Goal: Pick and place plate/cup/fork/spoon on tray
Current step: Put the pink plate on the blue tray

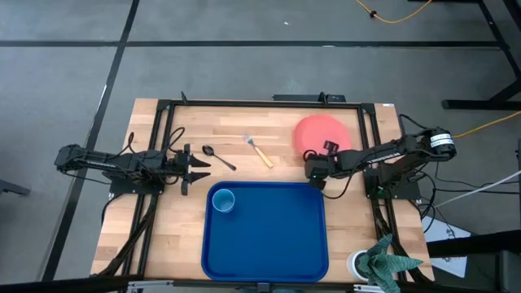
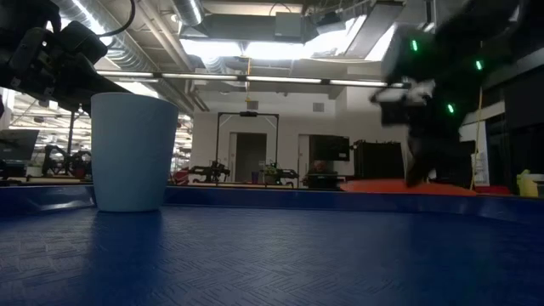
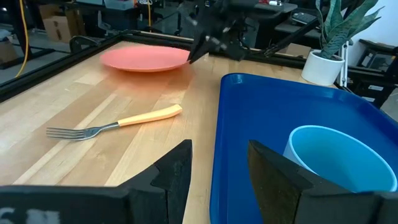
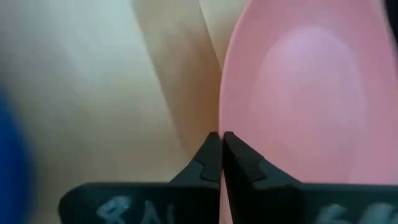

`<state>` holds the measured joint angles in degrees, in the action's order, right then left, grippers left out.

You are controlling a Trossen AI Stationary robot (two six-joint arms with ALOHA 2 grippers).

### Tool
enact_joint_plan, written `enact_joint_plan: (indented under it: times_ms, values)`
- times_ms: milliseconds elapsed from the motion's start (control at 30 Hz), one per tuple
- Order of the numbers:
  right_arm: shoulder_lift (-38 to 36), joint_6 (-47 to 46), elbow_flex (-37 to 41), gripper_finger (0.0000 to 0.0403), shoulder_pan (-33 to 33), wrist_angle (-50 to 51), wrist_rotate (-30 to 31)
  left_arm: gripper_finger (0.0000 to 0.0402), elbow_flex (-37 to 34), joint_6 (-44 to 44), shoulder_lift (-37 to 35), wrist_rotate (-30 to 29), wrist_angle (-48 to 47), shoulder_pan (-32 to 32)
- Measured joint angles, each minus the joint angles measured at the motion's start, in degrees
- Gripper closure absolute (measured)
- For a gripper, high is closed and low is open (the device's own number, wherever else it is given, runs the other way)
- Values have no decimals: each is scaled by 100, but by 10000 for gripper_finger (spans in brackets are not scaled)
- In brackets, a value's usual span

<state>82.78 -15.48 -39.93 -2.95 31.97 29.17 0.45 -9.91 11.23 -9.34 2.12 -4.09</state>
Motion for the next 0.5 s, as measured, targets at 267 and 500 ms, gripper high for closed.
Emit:
enact_joint_plan:
  times_ms: [267,500]
  values:
    - [0,395,-1745,401,-851,1072,-86,254,0,2,-1,-1,1,1]
    - [0,53,-2583,402,-1809,1525,34,254,0,150,-1,-18,1,1]
